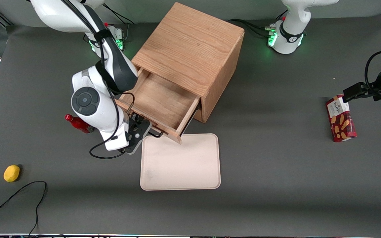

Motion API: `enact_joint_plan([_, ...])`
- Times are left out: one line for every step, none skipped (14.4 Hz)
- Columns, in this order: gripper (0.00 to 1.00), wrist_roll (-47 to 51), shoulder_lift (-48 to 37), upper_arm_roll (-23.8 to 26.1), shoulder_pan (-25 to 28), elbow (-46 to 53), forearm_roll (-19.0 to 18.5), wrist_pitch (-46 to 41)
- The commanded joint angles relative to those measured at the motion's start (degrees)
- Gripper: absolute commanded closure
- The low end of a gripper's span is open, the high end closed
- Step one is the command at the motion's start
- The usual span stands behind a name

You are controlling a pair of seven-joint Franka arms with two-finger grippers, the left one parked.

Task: Open upper drawer
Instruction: 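Pull the upper drawer outward by its handle with the right gripper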

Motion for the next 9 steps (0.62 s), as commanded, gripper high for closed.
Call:
enact_joint_plan([0.00,-1.53,1.92,0.13,-0.92,3.09,-0.14,-1.33])
enact_joint_plan([0.00,-1.62,2.44,0.13,-1.18,3.78,-0.14,-1.33])
enact_joint_plan([0.00,-2.41,3.05,0.13,-1.19,4.84,-0.05,-1.42])
enact_joint_plan([0.00,-2.50,3.76,0.13,-1.27,6.06,0.04,-2.29])
enact_joint_plan([0.00,-2.50,4.55,0.13,-1.62,7.56,0.13,-3.34])
enact_joint_plan([0.00,-2.50,5.25,0.13,-1.80,9.05,0.13,-4.22])
enact_joint_plan([0.00,-2.50,5.69,0.13,-1.89,9.76,0.13,-4.41])
enact_joint_plan([0.00,-2.50,6.13,0.13,-2.06,10.20,0.22,-4.58])
enact_joint_plan([0.00,-2.50,6.40,0.13,-2.41,10.82,0.22,-4.76])
